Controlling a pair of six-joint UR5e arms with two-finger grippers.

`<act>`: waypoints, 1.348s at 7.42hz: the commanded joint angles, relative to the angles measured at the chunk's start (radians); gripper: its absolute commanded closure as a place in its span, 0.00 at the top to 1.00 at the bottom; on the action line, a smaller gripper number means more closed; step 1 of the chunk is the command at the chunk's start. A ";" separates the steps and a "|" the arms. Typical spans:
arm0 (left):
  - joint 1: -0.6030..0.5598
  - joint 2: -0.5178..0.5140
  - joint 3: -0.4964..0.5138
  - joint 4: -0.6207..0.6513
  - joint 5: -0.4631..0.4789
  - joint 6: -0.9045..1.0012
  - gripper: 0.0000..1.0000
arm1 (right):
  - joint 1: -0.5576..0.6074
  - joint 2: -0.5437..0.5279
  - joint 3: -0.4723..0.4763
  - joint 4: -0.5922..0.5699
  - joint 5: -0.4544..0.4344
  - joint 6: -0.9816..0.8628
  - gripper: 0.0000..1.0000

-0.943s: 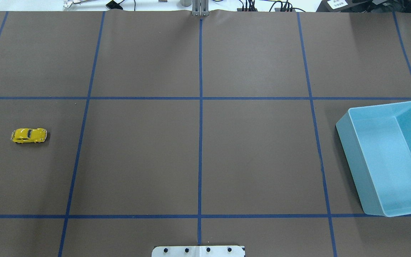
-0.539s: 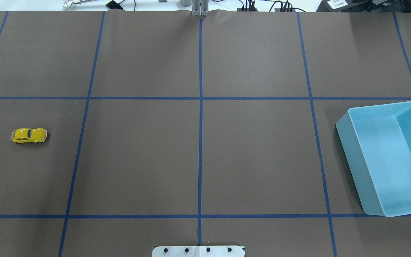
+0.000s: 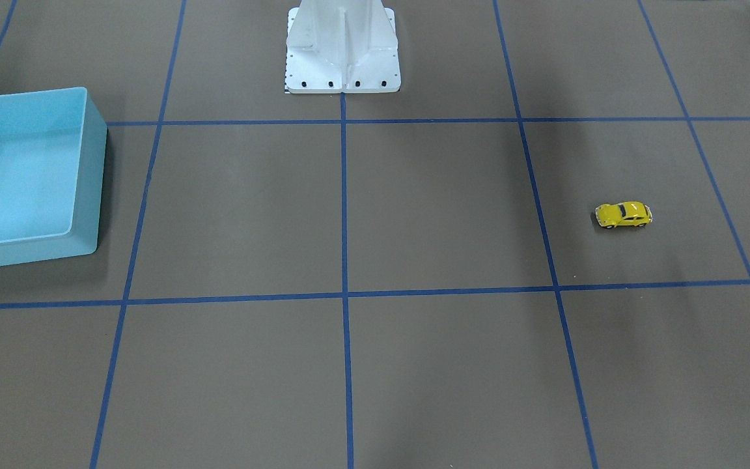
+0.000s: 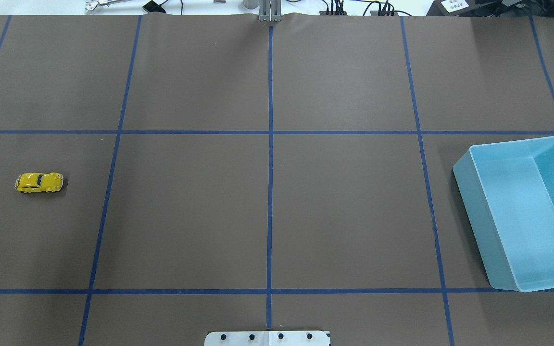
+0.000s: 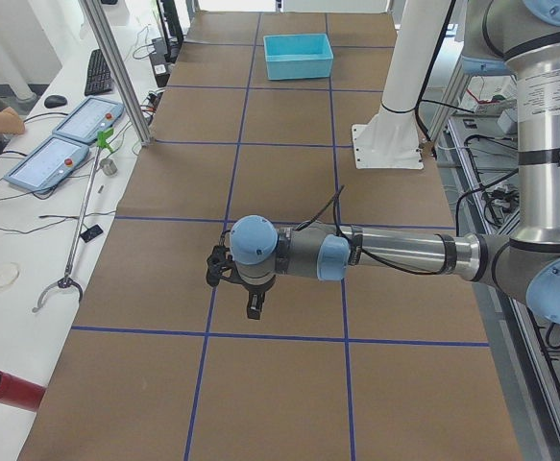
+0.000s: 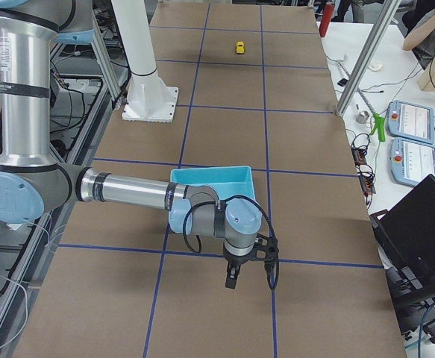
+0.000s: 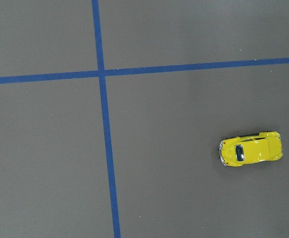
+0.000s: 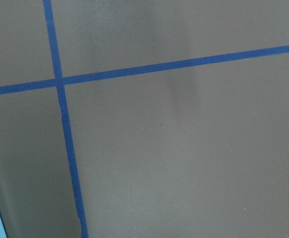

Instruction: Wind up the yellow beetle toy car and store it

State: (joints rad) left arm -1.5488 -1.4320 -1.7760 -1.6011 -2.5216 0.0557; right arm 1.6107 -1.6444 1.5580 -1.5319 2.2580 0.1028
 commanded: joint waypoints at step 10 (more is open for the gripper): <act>0.293 -0.057 -0.025 -0.073 0.098 0.688 1.00 | 0.000 -0.002 0.001 0.000 0.025 0.000 1.00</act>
State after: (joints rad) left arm -1.3290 -1.4910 -1.7931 -1.6108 -2.4260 0.7410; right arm 1.6107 -1.6459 1.5585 -1.5319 2.2815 0.1028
